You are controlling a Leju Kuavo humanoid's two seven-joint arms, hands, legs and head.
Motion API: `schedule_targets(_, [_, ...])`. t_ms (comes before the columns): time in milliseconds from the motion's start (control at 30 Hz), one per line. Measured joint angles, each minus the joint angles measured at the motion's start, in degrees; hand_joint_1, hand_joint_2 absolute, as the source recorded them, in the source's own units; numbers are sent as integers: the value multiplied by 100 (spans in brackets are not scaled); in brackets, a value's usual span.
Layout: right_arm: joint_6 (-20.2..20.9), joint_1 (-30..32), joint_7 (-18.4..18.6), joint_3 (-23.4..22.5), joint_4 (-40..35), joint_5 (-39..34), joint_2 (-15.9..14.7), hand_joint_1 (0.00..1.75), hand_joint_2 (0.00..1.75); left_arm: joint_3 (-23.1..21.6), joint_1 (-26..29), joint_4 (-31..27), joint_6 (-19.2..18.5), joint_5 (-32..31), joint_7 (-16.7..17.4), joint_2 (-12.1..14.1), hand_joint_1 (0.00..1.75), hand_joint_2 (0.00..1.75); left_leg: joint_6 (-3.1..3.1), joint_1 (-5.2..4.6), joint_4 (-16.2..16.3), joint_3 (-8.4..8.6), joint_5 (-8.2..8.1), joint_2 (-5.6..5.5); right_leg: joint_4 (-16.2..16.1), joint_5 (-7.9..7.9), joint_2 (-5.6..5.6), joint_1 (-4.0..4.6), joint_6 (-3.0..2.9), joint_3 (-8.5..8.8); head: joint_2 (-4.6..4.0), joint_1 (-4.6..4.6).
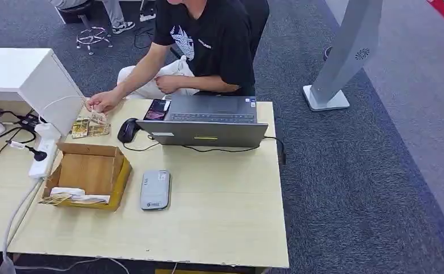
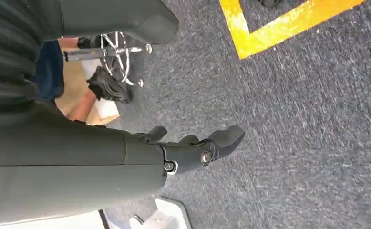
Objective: Pass the card to the sensor for recognition and then transmit it.
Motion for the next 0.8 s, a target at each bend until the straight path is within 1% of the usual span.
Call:
schedule_targets(67, [55,-16,17,-112,0,59,-2,0,175,-359,258,-444,-431,-460,422,-4,0,175,0,0,1,0,0,-1,-1,0,-1,0,0,-2,0,0])
schedule_targets(100, [70,-26,26,-183,0,98,-2,0,175,-607,358,-712,-506,-784,584,-11,0,175,0,0,1,-2,0,-1,-1,0,-1,0,0,-3,0,2])
schedule_targets(133, [78,-35,37,-242,0,141,-2,0,175,-826,441,-946,-506,-1006,676,-11,0,175,0,0,1,-2,0,-1,-1,0,-1,0,0,-2,0,4])
schedule_targets(200, [109,-48,37,-358,0,238,-2,0,175,-1307,599,-1473,-487,-1373,832,-20,0,175,0,0,1,-1,0,-1,0,0,-1,0,1,0,0,2])
schedule_targets(267, [146,-57,33,-459,0,297,-2,0,175,-1712,697,-1904,-506,-1549,898,-31,0,175,0,-1,2,-1,0,-1,0,2,-1,-1,3,0,0,2])
schedule_targets(367, [184,-67,4,-566,0,365,-2,0,175,-2171,716,-2376,-489,-1665,863,-42,0,175,4,-1,2,-1,2,-1,0,4,-1,-1,5,1,0,2])
schedule_targets(433, [190,-68,-2,-605,0,411,-2,0,175,-2338,714,-2553,-471,-1700,779,-42,0,175,4,-1,2,-1,2,-1,0,4,-1,-1,5,1,0,2])
schedule_targets(567, [190,-69,-2,-679,0,457,-2,0,175,-2528,714,-2777,-469,-1672,745,-42,0,175,3,0,2,0,2,-1,0,4,0,-1,5,1,0,2])
schedule_targets(700, [192,-73,-2,-715,0,601,-2,0,175,-2565,701,-2867,-493,-1575,570,-42,0,175,3,0,2,0,2,0,0,4,1,-1,5,-1,0,2])
schedule_targets(800, [256,-77,-2,-723,0,726,-2,0,175,-2568,672,-2922,-629,-1527,541,-42,0,175,3,0,2,1,3,0,0,4,1,-1,5,-2,0,0])
